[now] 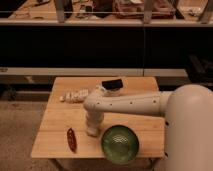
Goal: Wipe the white sponge on the table
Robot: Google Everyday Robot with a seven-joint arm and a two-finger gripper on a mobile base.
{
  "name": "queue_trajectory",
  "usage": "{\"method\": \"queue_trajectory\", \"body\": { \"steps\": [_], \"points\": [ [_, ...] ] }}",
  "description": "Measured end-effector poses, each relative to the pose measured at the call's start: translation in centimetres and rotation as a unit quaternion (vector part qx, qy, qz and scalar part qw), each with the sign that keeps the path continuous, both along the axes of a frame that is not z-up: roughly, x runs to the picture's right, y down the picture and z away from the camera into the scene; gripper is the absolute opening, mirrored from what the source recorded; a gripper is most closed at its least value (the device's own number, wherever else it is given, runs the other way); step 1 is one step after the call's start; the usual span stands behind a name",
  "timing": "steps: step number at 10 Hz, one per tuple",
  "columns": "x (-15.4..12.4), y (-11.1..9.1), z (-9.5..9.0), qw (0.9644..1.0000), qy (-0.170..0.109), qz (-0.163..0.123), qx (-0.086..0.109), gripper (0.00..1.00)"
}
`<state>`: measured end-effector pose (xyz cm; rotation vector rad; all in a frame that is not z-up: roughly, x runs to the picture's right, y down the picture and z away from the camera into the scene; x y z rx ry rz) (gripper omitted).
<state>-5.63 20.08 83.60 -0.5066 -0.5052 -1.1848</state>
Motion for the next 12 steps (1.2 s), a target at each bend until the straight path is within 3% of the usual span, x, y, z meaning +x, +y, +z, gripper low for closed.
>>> {"method": "queue_trajectory", "body": {
  "steps": [3,6,9,12],
  "points": [
    [3.8,-2.2,2.1,0.9987,0.043,0.028,0.009,0.38],
    [4.6,-5.0,4.9,0.9958,0.076,0.048,0.011,0.38],
    [0.5,-6.7,6.6,0.9964,0.071,0.046,0.012,0.38],
    [-5.3,-6.4,6.0,0.9990,0.035,0.025,0.010,0.38]
  ]
}}
